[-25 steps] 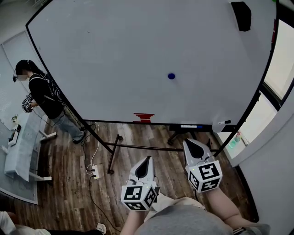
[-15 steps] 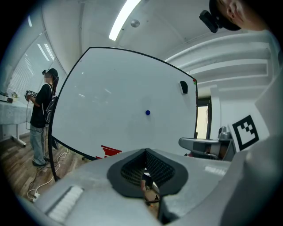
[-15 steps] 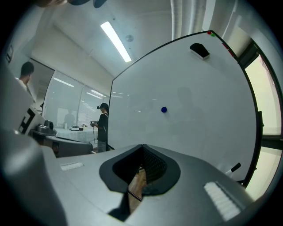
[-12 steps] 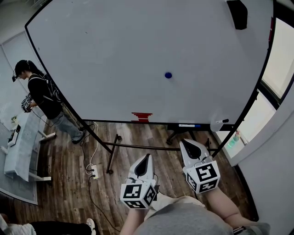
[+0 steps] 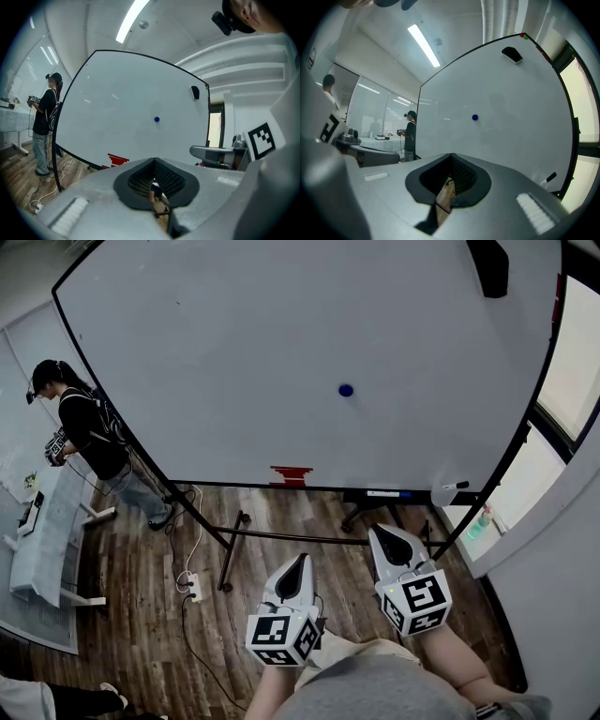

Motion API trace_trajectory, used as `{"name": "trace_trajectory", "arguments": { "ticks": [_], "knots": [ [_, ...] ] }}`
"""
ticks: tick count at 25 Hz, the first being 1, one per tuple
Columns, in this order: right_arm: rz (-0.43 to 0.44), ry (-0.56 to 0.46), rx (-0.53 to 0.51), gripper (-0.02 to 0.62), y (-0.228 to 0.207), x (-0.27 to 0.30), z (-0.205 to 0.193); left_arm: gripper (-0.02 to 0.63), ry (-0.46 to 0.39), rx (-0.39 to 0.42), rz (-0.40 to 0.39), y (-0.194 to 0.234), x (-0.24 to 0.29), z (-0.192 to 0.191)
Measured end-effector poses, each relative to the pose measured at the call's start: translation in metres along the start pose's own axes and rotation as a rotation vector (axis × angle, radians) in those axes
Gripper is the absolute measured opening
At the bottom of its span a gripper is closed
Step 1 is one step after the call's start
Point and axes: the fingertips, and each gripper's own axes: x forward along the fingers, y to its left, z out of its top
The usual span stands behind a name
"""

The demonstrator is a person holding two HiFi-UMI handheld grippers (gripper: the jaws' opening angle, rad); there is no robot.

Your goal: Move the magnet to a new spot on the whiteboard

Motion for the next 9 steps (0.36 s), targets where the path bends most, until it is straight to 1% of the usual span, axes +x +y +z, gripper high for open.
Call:
{"name": "trace_trajectory", "arguments": {
  "ticks": [9],
  "knots": [
    [0.01, 0.0, 0.012, -0.002, 0.0021, -0.0062, -0.0018, 0.003, 0.001, 0.0, -0.005, -0.0045, -0.004, 0.0004]
  ]
}}
